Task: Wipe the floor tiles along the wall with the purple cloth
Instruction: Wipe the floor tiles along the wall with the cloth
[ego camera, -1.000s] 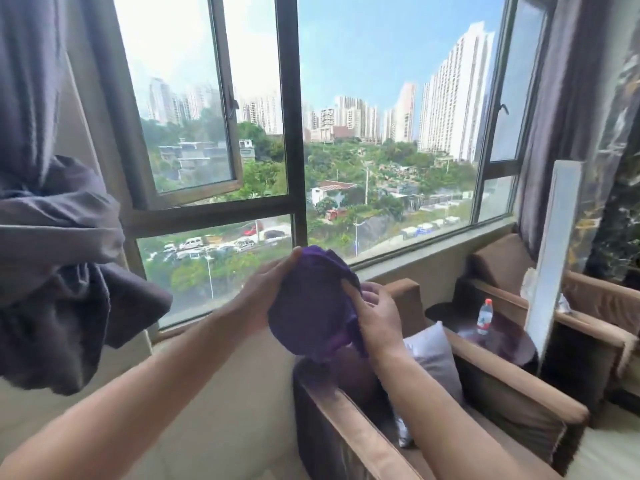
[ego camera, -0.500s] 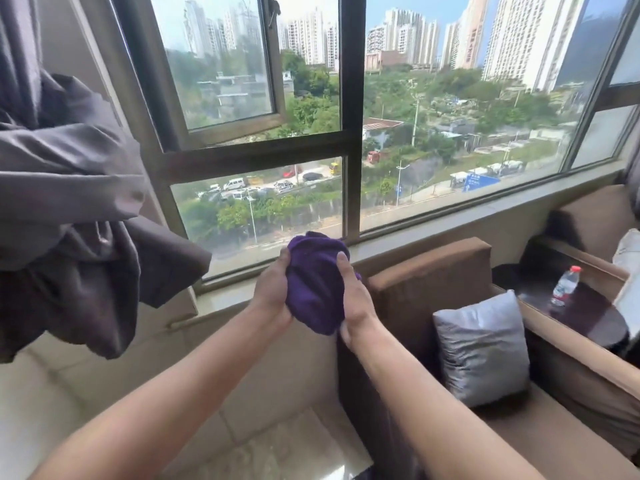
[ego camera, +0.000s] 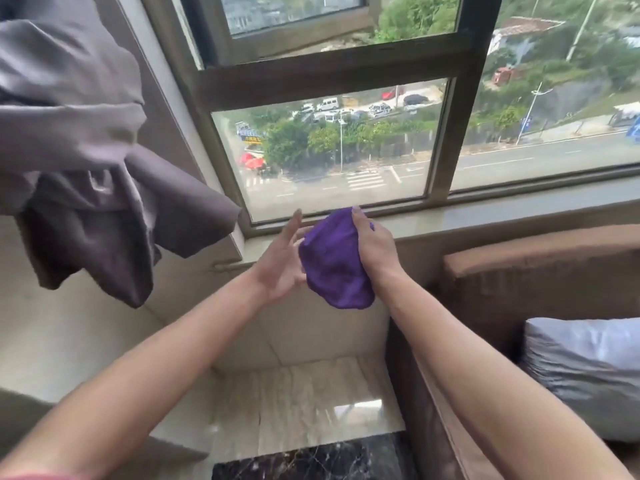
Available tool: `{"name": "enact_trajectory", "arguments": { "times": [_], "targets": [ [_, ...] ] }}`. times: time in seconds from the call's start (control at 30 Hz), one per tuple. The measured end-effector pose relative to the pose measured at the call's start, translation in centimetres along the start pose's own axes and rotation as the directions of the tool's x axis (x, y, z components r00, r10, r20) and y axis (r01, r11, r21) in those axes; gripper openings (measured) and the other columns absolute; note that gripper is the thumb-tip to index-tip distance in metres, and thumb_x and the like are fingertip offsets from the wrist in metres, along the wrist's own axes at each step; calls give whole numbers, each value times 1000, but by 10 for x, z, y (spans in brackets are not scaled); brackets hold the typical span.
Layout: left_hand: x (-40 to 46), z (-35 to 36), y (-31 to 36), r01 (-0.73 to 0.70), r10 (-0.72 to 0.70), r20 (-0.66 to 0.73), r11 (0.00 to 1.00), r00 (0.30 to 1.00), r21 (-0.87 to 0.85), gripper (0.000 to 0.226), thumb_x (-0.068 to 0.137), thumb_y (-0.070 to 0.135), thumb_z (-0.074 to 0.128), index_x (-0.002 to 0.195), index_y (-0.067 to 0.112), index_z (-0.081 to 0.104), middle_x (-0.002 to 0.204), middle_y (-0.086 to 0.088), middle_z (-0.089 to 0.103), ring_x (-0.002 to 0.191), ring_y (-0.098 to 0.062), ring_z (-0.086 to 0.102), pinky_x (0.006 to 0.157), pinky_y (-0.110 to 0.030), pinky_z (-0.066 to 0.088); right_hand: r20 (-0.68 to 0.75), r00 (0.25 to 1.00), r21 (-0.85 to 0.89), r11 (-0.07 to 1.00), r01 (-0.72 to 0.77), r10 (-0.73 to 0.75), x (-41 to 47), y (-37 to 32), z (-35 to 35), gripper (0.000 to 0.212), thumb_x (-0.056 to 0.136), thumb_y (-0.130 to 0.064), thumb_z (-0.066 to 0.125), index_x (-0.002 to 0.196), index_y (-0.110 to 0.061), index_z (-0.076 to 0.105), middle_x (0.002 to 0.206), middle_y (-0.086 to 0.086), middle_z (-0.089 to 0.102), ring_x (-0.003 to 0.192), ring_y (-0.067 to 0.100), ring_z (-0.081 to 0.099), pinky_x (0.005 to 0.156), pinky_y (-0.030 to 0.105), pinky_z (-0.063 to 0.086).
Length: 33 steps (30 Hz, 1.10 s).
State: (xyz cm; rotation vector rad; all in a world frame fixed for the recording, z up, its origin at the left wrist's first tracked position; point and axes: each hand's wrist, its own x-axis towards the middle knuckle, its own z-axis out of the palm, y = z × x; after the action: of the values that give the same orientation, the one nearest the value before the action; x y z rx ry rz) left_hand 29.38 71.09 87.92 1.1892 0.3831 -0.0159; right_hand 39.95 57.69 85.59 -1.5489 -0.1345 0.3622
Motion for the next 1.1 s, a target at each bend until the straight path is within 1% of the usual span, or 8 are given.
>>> {"name": "enact_trajectory", "arguments": {
  "times": [0.17,0.37,0.5,0.63,0.73,0.9,1.0,1.1],
  "targets": [
    [43,-22,-18,164,-161,140,986,977,-8,54,92,49,63,136,17,64,135,-12,64,121,-26,62,112,-40,44,137,989,-199,976,84,-57,34,19,27,44,91,-62,59,86,-18,64,82,-6,68,78,12,64,78,32,49],
    [99,-70,-32,135,-136,-27,990,990,-34,47,94,21,66,135,1,60,136,-24,62,116,-32,65,108,-43,49,-29,998,-235,971,46,-54,79,50,44,34,93,-59,53,101,-26,56,91,-18,62,83,-3,59,70,14,40],
    [123,-98,-45,113,-121,-44,982,992,-154,50,98,23,61,141,0,53,133,-21,64,115,-30,67,101,-40,54,113,953,-60,959,-276,282,95,93,44,66,95,-64,49,114,-3,65,117,23,71,91,26,68,81,36,52],
    [146,-119,-67,90,-108,-99,981,989,-172,48,100,23,58,142,0,51,136,-21,62,123,-33,61,109,-45,47,410,812,250,805,-539,416,94,134,52,59,98,-67,40,117,-24,74,125,5,74,109,22,73,87,41,61],
    [162,-134,-88,83,-99,-191,993,977,-87,35,100,25,59,128,4,62,122,-16,70,111,-29,67,102,-42,53,392,847,309,815,-490,360,105,153,62,40,101,-32,60,132,-8,63,131,12,69,120,28,66,104,44,52],
    [184,-156,-131,144,-106,-304,984,947,105,25,92,38,71,111,24,69,99,2,78,86,-18,73,67,-33,60,158,964,14,975,-220,216,139,197,61,46,82,-2,80,125,-7,62,119,13,71,102,19,67,98,36,54],
    [203,-173,-183,172,-119,-295,972,948,158,25,90,28,75,113,22,67,99,2,77,85,-15,74,65,-35,60,161,970,-56,983,-177,184,154,251,63,51,78,-4,83,124,-11,62,125,13,69,106,18,67,98,31,55],
    [231,-195,-243,210,-152,-283,959,947,189,40,90,18,74,127,14,60,111,-5,72,92,-19,70,69,-32,57,169,949,-33,964,-263,265,169,319,64,46,74,-30,85,115,-22,65,115,3,74,102,14,71,88,27,57]
  ]
}}
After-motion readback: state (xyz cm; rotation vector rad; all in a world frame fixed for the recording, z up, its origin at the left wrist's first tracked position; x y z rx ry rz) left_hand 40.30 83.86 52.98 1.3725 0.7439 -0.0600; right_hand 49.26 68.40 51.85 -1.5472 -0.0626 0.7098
